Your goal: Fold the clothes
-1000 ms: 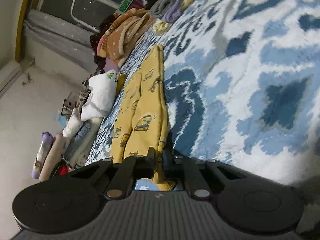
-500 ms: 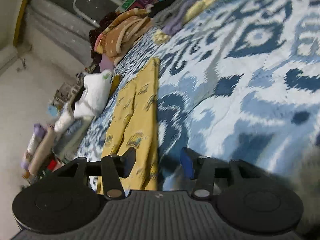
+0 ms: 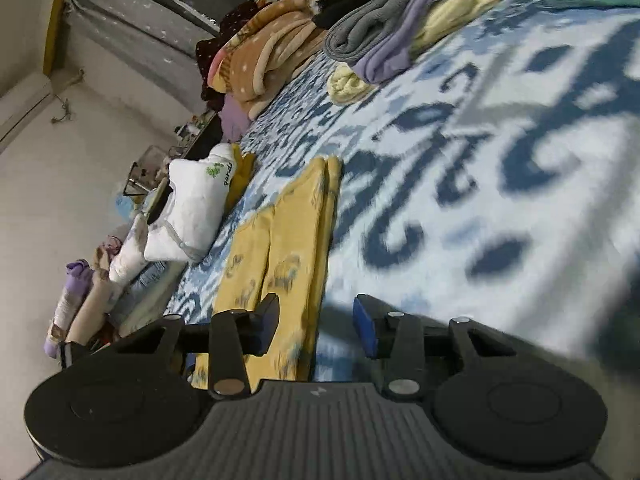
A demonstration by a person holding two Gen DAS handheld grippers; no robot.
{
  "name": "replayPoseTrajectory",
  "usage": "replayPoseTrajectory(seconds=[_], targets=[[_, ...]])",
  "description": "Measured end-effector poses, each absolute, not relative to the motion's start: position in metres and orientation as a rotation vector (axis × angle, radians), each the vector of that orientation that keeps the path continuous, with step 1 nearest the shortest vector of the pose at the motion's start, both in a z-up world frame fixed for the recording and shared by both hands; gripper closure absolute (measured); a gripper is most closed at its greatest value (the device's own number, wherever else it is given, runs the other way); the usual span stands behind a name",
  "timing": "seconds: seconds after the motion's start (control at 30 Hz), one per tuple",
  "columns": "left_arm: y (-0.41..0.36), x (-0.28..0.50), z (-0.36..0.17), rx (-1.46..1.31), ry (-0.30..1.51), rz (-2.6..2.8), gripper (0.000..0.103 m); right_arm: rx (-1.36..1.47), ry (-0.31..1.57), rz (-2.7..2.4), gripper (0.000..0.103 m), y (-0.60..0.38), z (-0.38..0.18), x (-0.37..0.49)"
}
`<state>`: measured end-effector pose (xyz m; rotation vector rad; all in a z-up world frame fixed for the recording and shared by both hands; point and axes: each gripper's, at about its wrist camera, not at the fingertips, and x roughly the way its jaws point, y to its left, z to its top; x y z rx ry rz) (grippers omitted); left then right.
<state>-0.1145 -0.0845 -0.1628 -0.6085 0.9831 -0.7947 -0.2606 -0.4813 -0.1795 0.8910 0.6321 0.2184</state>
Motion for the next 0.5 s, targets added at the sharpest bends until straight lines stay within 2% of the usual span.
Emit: replayPoseTrajectory(seconds=[0.2, 0.33, 0.5], targets=[[-0.098, -0.065, -0.166, -0.651, 0.986, -0.836, 0.051, 0.948, 0.654, 0.277, 0.063, -0.502, -0.187, -0.206], [-0.109, -0.037, -0.169, -0.652, 1.004, -0.85, 0.055, 1.013, 0.679, 0.295, 0.072, -0.515, -0.193, -0.178], [-0.122, -0.013, -0.171, -0.636, 1.019, -0.892, 0.056, 1.003, 0.697, 0.335, 0.082, -0.524, -0.196, -0.141]])
